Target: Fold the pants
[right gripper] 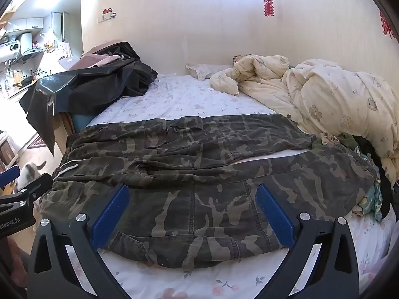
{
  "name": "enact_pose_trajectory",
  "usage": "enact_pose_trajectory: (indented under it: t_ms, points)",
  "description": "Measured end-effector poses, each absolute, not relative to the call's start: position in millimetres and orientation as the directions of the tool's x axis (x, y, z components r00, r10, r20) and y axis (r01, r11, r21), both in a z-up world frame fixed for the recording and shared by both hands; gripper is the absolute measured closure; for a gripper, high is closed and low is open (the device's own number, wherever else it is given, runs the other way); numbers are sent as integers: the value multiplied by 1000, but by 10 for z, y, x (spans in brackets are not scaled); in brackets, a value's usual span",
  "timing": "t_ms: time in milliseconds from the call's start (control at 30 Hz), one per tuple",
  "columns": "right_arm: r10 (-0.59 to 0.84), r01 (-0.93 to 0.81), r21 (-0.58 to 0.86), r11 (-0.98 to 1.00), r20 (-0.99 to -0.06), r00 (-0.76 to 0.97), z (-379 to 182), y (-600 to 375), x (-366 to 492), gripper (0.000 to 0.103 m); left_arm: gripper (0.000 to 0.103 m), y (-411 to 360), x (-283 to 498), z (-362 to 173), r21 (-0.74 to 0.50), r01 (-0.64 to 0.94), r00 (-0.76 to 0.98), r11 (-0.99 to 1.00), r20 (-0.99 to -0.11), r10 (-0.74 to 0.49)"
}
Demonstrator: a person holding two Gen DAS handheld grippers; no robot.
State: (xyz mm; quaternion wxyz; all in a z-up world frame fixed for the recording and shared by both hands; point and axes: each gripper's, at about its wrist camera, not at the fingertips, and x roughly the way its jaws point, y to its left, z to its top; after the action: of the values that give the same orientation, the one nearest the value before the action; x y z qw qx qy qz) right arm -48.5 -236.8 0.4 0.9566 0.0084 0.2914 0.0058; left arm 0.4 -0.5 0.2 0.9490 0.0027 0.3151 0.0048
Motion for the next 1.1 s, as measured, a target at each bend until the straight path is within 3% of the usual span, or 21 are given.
enact_pose_trajectory:
  t_ms: [1100]
  points:
    - [16,-12,11,1000,-571,821,-39,-2346,-477,0,0,74,11,-41,-8,-11,802,1000,-598,4]
